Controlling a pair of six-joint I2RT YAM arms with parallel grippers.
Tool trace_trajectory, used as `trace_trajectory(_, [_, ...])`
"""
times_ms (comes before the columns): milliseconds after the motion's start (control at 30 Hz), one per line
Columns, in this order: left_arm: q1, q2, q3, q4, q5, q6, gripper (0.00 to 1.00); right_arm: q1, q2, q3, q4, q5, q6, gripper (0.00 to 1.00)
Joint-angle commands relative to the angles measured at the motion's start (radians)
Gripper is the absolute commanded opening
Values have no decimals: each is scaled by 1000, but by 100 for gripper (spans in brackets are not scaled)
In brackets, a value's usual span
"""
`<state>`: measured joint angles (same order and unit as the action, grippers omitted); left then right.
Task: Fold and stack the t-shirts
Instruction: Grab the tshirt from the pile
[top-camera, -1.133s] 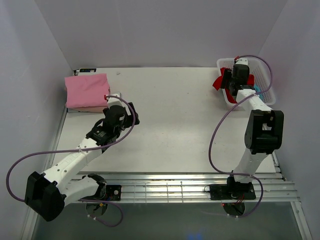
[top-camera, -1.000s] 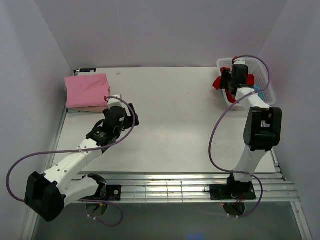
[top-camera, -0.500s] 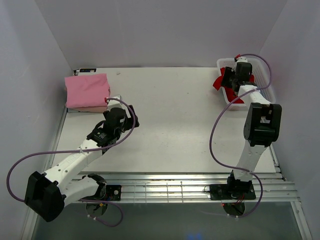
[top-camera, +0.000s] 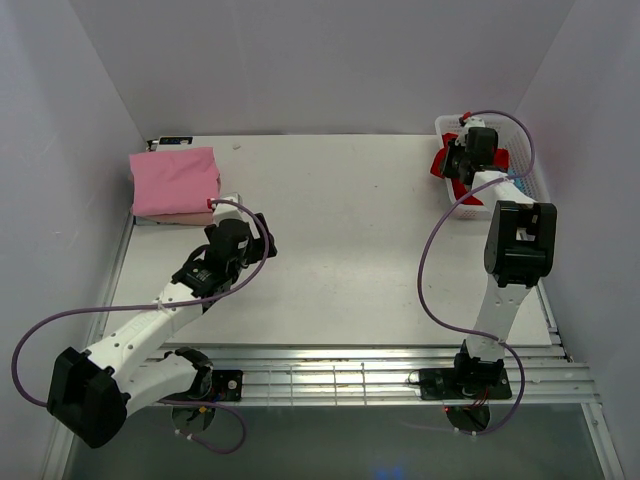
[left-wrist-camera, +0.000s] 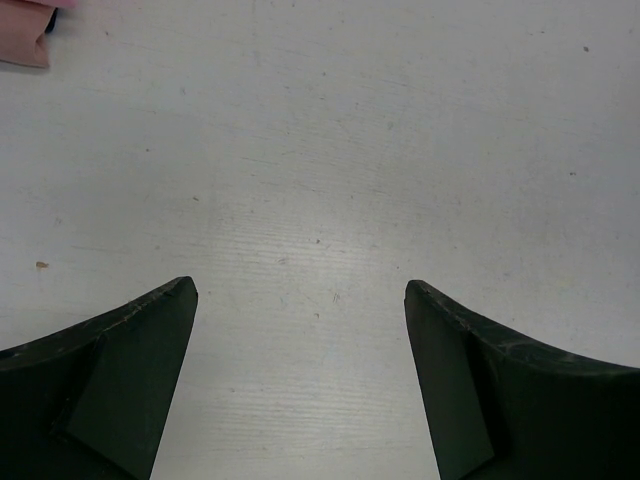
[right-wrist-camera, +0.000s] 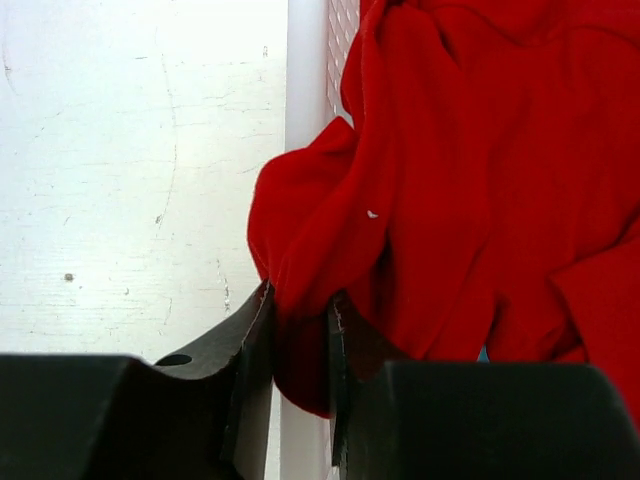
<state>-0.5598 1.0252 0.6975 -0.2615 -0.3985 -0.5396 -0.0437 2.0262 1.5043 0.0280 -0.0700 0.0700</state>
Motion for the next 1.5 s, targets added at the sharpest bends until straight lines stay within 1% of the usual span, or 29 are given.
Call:
trace_trajectory(0, [-3,1,-3,1,20,-10,95,-8,-41,31,-3,-5,34,17])
trace_trajectory(67, [-3,7,-4,-1,23,-13,95,-8,-34,63,-20,1,21,21])
trace_trajectory(100, [-3,7,-4,1,26,-13,95,-8,-31,77,-26,1,16,27])
trace_trajectory(167, [-3,4,-6,2,29,-13,95,-8,-15,99,-65,-1,5,30])
trace_trajectory(200, [-3,3,-6,2,29,-13,95,-8,-11,115,-69,-1,4,34])
trace_trajectory(400, [-3,-8,-10,5,30,-5,95,-8,15,143,-80,-19,-4,42])
trace_trajectory(533, [-3,-11,-13,5,32,-2,95,-8,43,157,-80,-33,-4,44])
trace_trajectory(600, [-3,-14,-18,5,30,-2,95,-8,51,160,-77,-34,1,40])
trace_trajectory(633, [-3,-17,-19,4,29,-3,95,-8,54,160,-76,-37,2,36])
trace_trajectory(667, [-3,-19,-20,4,29,-3,95,-8,54,159,-73,-37,4,24])
trace_trajectory(767, [-3,-22,-23,5,27,-2,95,-8,45,142,-63,-36,5,8])
trace_trajectory(900, [-3,-17,-29,5,36,-11,95,-7,-1,113,-53,-36,5,8])
trace_trajectory(1100, [-3,-17,-50,16,59,-33,95,25,-179,74,-80,-13,-9,8])
trace_trajectory(1167, [-3,-25,-55,21,64,-34,95,56,-262,71,-106,-7,-25,8])
trace_trajectory(1300, [-3,-54,-66,25,70,-36,95,151,-400,106,-184,-14,-24,8])
trace_trajectory(1367, [-3,-66,-73,27,76,-39,95,220,-429,132,-248,-22,-21,8])
trace_trajectory(1400, [-3,-80,-79,25,78,-39,94,246,-445,173,-273,-28,-19,8])
trace_trajectory(1433, [-3,-86,-81,24,79,-39,94,301,-446,198,-302,-40,-19,8])
trace_trajectory(1467, [-3,-96,-84,22,81,-39,94,330,-446,226,-356,-50,-18,8])
